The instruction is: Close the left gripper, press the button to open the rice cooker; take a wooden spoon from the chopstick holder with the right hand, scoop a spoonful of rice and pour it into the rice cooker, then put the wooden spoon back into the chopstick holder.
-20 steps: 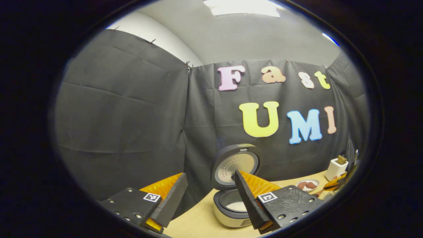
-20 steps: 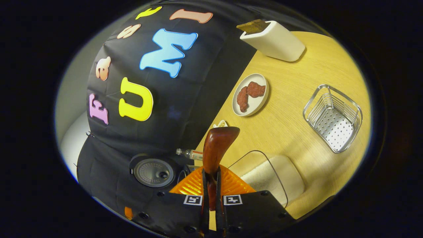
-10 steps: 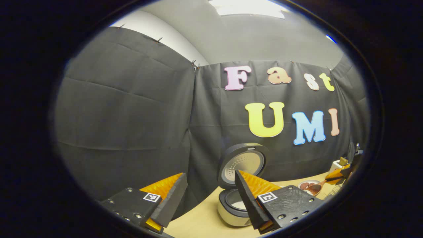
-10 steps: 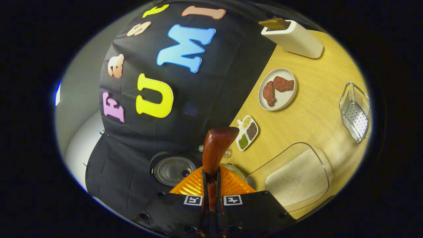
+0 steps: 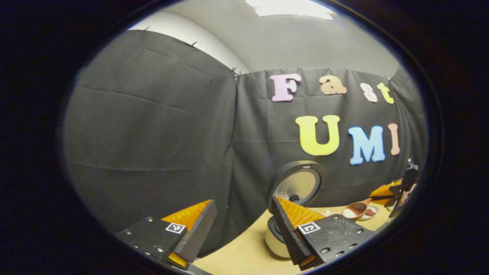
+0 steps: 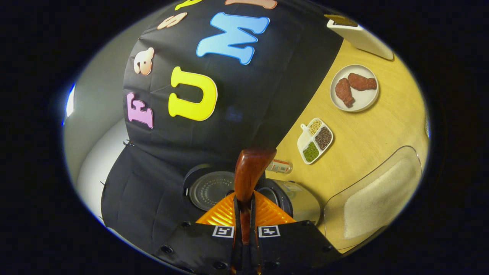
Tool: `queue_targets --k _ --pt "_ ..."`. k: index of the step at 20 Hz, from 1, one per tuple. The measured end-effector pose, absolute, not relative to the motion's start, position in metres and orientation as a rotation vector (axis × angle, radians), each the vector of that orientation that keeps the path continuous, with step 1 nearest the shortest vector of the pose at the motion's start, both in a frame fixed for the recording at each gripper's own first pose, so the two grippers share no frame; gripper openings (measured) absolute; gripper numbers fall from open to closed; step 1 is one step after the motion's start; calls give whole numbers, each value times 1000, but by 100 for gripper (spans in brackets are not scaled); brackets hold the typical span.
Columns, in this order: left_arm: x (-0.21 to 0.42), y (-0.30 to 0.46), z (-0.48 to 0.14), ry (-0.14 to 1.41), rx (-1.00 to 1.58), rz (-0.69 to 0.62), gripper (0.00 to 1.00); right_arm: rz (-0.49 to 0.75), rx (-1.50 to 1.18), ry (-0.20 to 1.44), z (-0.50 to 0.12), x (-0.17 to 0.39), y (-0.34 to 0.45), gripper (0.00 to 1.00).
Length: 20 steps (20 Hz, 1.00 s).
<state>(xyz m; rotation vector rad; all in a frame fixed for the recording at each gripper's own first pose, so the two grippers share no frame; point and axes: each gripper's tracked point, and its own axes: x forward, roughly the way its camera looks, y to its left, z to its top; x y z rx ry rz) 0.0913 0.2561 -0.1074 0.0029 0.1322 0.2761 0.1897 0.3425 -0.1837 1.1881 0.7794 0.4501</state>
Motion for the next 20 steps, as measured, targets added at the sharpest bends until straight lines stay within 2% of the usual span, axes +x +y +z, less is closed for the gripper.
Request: queue_targets --k 1,3,4,11,12,14,15,16,17,20 --pt "89 261 -109 137 2 285 86 457 1186 781 -184 193 352 9" --pt "85 270 -113 145 6 305 86 472 1169 778 -185 198 371 5" --pt "84 275 -115 149 10 315 86 481 1157 782 -187 199 380 9" --pt "63 311 -118 174 24 386 86 522 1077 796 -205 210 435 9" --pt "60 315 -117 175 26 395 90 526 1053 796 -210 212 442 9" --pt "59 321 -122 182 27 411 90 538 1003 801 -218 213 456 9" --pt "57 324 -121 186 26 415 86 544 979 804 -221 213 464 9" --pt "55 325 -121 190 26 420 86 551 956 807 -225 213 469 9" --pt "54 327 -123 193 28 424 90 558 935 811 -229 212 476 9" --pt "50 332 -127 202 32 439 91 582 871 813 -237 209 494 9"
